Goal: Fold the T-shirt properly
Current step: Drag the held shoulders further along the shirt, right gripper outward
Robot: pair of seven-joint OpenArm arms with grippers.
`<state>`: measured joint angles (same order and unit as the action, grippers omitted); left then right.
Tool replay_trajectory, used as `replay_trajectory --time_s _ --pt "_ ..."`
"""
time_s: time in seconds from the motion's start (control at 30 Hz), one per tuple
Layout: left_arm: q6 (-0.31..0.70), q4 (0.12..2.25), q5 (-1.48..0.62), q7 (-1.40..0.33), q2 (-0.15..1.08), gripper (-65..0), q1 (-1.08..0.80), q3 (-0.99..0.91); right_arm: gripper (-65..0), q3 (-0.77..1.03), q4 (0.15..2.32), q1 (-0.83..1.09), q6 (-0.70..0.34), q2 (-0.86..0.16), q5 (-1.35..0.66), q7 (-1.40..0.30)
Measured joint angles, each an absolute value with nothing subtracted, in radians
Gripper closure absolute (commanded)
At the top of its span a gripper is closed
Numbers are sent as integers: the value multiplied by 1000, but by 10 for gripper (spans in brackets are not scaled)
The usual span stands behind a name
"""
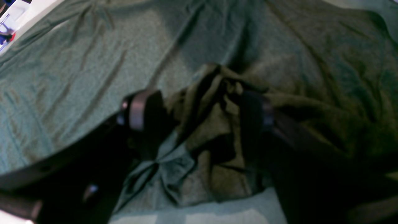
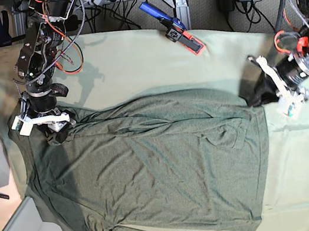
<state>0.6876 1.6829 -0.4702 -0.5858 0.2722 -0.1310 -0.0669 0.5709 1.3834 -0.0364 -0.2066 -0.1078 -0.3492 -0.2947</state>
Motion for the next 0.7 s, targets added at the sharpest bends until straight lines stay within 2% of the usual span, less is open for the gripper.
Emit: replay_trajectory --time_s 0.43,0.7 --pt "688 1671 -470 -587 274 0 12 -67 -383 571 1383 -36 -207 -108 -339 -294" --pt "689 1477 -437 -557 275 0 120 -67 -383 571 1383 -36 -207 -108 -335 -294"
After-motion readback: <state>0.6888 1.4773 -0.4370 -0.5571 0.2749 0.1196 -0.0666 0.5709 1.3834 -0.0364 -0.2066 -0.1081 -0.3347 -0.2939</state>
